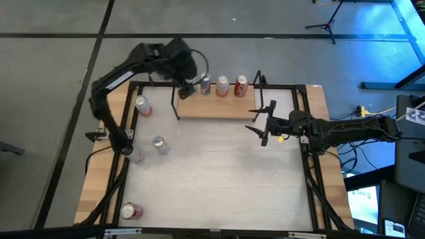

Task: Place canned beverage on shelf
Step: Move the blue soda can to the center of the table

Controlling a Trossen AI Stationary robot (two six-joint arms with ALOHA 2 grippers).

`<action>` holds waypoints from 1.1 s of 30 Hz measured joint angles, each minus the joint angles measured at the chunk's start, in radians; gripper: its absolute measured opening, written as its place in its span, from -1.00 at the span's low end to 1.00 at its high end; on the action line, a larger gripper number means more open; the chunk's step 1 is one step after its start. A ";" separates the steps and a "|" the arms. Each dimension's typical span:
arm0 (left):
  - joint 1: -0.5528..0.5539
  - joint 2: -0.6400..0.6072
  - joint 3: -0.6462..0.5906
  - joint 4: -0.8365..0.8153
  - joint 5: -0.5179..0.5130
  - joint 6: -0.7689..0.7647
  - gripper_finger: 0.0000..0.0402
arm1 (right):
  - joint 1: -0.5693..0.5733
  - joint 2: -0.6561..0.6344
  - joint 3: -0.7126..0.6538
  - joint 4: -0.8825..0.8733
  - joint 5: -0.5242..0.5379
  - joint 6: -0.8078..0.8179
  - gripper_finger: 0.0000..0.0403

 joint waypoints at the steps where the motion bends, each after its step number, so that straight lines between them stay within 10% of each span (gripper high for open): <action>1: -0.024 -0.027 0.000 -0.024 -0.027 -0.037 0.59 | 0.000 0.000 0.000 0.007 0.000 -0.006 0.49; 19: -0.500 -0.406 -0.143 -0.199 -0.409 -0.648 0.59 | 0.000 0.000 0.000 0.101 -0.039 0.099 0.49; 33: -0.633 -0.495 -0.573 -0.158 -0.355 -0.803 0.59 | 0.000 0.000 0.000 0.088 -0.113 0.235 0.49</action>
